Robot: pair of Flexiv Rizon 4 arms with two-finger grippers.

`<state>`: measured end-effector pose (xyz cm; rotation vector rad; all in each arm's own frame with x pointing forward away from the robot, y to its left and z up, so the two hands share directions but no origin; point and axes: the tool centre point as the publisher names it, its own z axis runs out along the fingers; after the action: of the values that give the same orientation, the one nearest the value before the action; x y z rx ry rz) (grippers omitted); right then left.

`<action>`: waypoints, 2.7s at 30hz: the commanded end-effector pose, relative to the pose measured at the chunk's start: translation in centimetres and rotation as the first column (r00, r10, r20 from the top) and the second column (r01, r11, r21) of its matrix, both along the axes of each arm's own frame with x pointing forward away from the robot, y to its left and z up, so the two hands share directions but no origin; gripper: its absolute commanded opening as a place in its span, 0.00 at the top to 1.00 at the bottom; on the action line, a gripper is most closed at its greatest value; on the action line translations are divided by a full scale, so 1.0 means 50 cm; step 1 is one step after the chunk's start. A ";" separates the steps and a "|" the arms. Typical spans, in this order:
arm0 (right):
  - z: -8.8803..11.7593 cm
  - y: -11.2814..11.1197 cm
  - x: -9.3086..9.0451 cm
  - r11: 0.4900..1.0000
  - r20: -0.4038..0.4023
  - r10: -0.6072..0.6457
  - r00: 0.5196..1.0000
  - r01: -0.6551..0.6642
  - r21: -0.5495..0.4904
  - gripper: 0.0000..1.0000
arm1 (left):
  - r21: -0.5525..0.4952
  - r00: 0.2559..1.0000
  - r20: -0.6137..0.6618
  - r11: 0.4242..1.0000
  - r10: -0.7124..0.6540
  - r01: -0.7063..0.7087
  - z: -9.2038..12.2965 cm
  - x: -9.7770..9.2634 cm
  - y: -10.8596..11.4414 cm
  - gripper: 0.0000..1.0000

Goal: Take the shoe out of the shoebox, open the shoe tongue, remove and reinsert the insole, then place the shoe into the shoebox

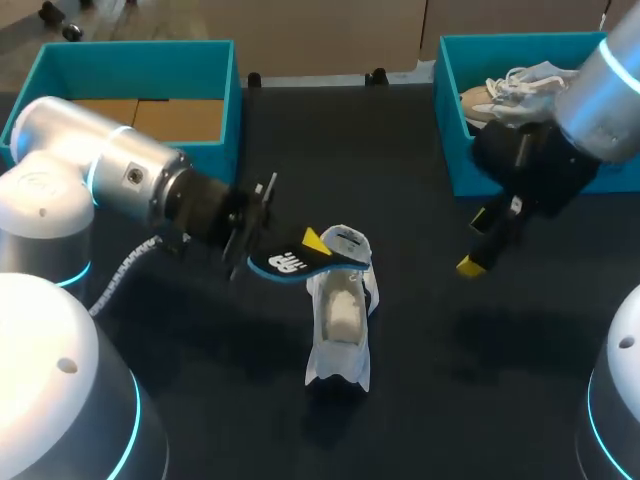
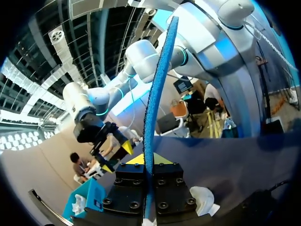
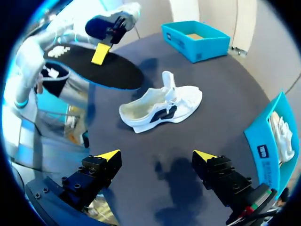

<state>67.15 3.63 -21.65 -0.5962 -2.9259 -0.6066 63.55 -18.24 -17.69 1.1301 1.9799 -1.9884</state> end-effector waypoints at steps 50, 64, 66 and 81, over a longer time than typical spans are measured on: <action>-0.249 0.252 -0.053 0.922 0.156 0.372 0.915 -0.345 -0.178 0.00 | -0.122 0.998 -0.058 0.993 -0.009 0.001 -0.142 -0.052 0.047 1.00; -0.257 0.226 -0.056 0.949 0.156 0.294 0.943 -0.267 -0.170 0.00 | -0.118 0.998 -0.047 0.993 -0.029 0.023 -0.148 -0.045 0.062 1.00; -0.251 0.225 -0.062 0.953 0.171 0.284 0.943 -0.258 -0.159 0.00 | -0.113 0.999 -0.039 0.993 -0.030 0.026 -0.145 -0.048 0.061 1.00; -0.233 0.187 -0.081 0.966 0.179 0.222 0.958 -0.192 -0.170 0.00 | -0.121 0.998 -0.041 0.992 -0.049 0.044 -0.146 -0.036 0.061 1.00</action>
<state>63.40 14.27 -32.95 -0.2482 -3.1890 -0.4013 61.39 -15.14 -24.73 1.1168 1.8481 -2.1315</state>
